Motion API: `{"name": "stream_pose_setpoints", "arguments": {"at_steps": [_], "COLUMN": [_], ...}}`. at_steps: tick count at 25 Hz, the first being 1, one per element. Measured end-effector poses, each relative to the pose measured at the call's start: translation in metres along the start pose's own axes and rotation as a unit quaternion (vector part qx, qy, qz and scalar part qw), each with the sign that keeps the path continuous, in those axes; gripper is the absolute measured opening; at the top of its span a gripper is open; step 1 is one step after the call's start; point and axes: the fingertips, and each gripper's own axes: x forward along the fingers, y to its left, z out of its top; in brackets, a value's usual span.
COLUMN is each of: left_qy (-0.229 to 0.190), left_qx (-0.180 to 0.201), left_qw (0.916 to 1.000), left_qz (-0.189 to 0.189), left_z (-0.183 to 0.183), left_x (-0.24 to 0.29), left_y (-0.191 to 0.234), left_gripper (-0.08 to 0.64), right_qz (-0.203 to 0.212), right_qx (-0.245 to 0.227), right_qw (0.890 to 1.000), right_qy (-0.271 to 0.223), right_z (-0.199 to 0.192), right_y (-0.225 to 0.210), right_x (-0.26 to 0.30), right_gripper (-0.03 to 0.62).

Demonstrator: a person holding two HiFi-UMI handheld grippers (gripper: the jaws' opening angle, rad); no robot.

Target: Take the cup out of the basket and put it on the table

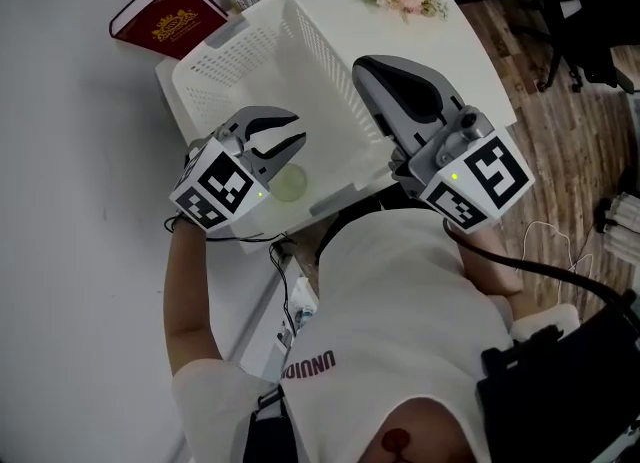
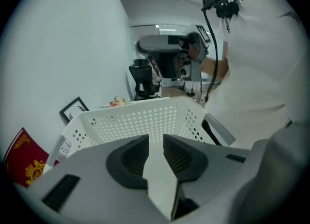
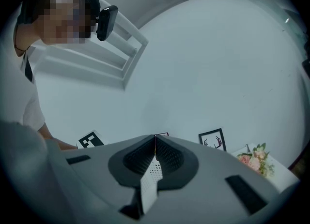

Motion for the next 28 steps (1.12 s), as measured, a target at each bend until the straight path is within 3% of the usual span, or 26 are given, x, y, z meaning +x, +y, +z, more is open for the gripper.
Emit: {"name": "stream_pose_setpoints", "arguments": {"at_steps": [4,9,15,19,28], "left_qy": [0.048,0.109,0.200,0.230,0.272], "left_qx": [0.033,0.062,0.127,0.154,0.190], "left_qw": [0.9939,0.9761,0.9368,0.9093,0.8668], "left_qz": [-0.093,-0.178,-0.257,-0.311,-0.372], "left_z": [-0.015,-0.029,-0.057,-0.075,-0.105], "left_x": [0.012,0.021,0.033,0.041,0.045], "left_y": [-0.016,-0.031,-0.046,-0.063,-0.076], "left_gripper": [0.105,0.106,0.110,0.117,0.117], "right_qz": [-0.006,-0.012,-0.013,-0.019,-0.029], "right_qx": [-0.002,-0.004,-0.009,-0.012,-0.011], "right_qw": [1.000,1.000,1.000,1.000,1.000], "right_qy": [-0.001,-0.003,-0.003,-0.004,-0.002], "right_z": [0.002,0.006,0.009,0.011,0.011], "right_y": [-0.002,-0.006,-0.005,-0.008,-0.011], "right_x": [-0.002,-0.006,-0.003,-0.003,-0.004], "right_gripper": [0.020,0.020,0.020,0.020,0.020]}}
